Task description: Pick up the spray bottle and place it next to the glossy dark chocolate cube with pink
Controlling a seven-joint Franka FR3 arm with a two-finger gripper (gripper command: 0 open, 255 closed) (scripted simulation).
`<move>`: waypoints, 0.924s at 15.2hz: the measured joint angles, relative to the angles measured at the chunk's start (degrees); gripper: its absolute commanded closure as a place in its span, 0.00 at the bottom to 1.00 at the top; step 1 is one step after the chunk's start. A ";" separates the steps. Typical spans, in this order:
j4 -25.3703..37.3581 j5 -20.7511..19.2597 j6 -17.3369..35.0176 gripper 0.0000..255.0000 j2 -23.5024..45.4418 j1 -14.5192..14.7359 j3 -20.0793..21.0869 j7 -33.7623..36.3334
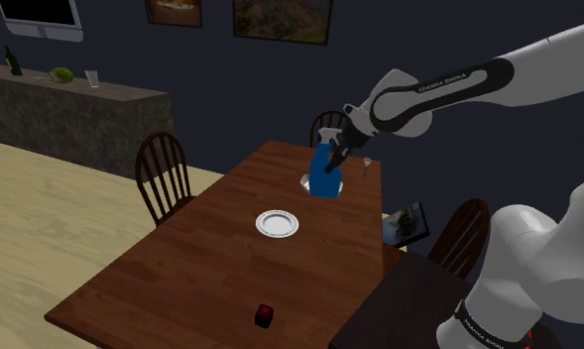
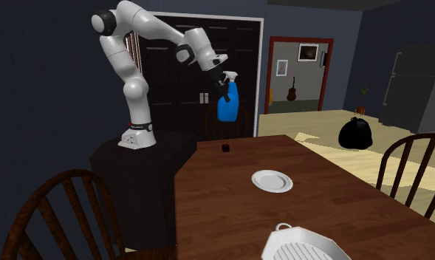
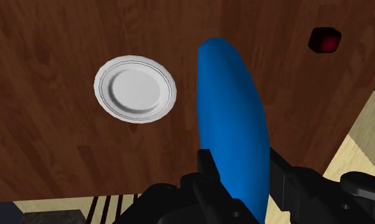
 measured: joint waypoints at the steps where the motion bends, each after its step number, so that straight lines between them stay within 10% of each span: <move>1: 0.06 -0.18 0.21 1.00 0.12 0.25 1.49 1.85; 14: 0.82 -2.90 5.62 1.00 5.15 3.79 19.04 24.79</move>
